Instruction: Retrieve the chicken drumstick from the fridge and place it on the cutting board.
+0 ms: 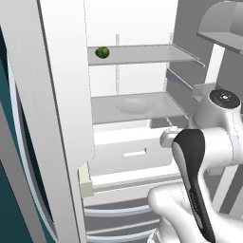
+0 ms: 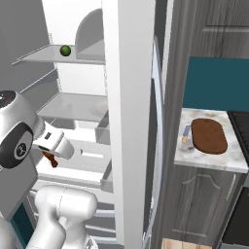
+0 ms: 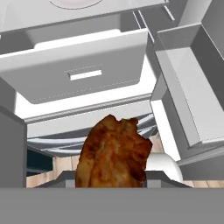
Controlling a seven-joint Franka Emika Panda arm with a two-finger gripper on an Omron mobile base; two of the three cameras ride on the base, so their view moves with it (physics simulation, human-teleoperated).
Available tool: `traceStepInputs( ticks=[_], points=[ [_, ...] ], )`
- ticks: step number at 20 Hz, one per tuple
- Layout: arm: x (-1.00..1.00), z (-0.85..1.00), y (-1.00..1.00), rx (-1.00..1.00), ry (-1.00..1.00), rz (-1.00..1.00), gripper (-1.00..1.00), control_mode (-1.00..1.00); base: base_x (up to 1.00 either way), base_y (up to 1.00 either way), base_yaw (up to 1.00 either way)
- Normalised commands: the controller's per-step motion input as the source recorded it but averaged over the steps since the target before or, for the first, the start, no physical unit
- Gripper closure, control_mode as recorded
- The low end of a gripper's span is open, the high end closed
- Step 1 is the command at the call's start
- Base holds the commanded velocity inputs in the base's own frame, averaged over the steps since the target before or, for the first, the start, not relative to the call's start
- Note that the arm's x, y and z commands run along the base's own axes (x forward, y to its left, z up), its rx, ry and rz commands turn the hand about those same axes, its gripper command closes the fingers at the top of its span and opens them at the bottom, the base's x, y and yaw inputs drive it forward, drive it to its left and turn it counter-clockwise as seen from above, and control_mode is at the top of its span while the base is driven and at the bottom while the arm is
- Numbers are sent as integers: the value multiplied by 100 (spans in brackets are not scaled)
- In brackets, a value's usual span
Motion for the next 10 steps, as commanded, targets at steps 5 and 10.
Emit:
traceStepInputs(
  ticks=[5,10],
  points=[
    [-1,0,1,0,0,0,100,100,-4,7,0],
    [0,0,0,0,0,0,100,100,-28,36,-5]
  ],
)
